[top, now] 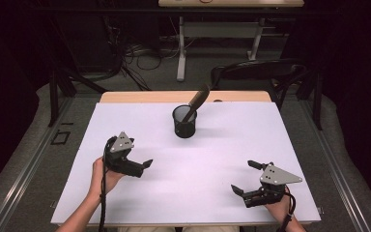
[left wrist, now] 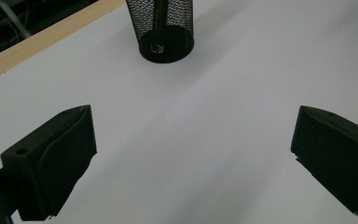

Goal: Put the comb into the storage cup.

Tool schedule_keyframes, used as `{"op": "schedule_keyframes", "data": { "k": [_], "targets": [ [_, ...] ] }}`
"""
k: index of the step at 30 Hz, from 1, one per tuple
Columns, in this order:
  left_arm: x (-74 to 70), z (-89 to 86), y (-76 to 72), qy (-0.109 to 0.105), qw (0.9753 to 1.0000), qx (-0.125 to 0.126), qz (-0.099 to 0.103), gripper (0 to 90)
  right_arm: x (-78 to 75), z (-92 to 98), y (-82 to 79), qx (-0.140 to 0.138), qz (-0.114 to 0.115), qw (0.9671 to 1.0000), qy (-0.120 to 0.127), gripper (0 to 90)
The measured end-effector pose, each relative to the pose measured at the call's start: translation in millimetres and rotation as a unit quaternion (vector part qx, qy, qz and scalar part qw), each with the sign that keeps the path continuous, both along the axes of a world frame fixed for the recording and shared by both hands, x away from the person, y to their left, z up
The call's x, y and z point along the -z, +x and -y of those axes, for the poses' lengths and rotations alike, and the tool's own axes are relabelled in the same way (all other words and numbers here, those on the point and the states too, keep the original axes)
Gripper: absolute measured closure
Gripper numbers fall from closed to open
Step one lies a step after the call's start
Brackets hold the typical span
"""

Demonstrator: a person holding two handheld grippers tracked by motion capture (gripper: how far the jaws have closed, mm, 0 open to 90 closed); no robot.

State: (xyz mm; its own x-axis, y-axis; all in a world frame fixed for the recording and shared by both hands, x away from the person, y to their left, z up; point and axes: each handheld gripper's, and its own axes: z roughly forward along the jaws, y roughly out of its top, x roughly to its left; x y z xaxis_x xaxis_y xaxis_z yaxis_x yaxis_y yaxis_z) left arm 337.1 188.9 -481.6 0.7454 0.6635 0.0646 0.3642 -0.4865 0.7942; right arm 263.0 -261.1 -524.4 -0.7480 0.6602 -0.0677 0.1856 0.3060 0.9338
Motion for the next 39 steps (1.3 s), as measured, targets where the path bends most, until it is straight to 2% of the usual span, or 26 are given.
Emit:
{"op": "schedule_keyframes", "data": {
  "k": [7, 14, 16, 39],
  "targets": [
    [3.7, -4.0, -10.0, 0.002, 1.0, 0.001, -0.002, 0.2, 0.3, -0.6, 0.1, 0.0, -0.001, 1.0, 0.002, 0.7],
    [9.8, -10.9, -19.2, -0.003, 1.0, -0.006, -0.006, 0.2, 0.5, -0.5, 0.5, -0.001, 0.0, 1.0, 0.0, 0.7],
    [11.7, -13.8, -21.4, -0.01, 0.9999, -0.01, -0.01, 0.2, 0.6, -0.6, 0.7, -0.001, -0.001, 1.0, 0.0, 0.7],
    [29.5, -33.1, -49.3, -0.017, 0.9992, -0.035, -0.013, 0.2, 1.0, -1.5, 0.7, -0.001, -0.003, 1.0, -0.002, 0.7]
  ]
}}
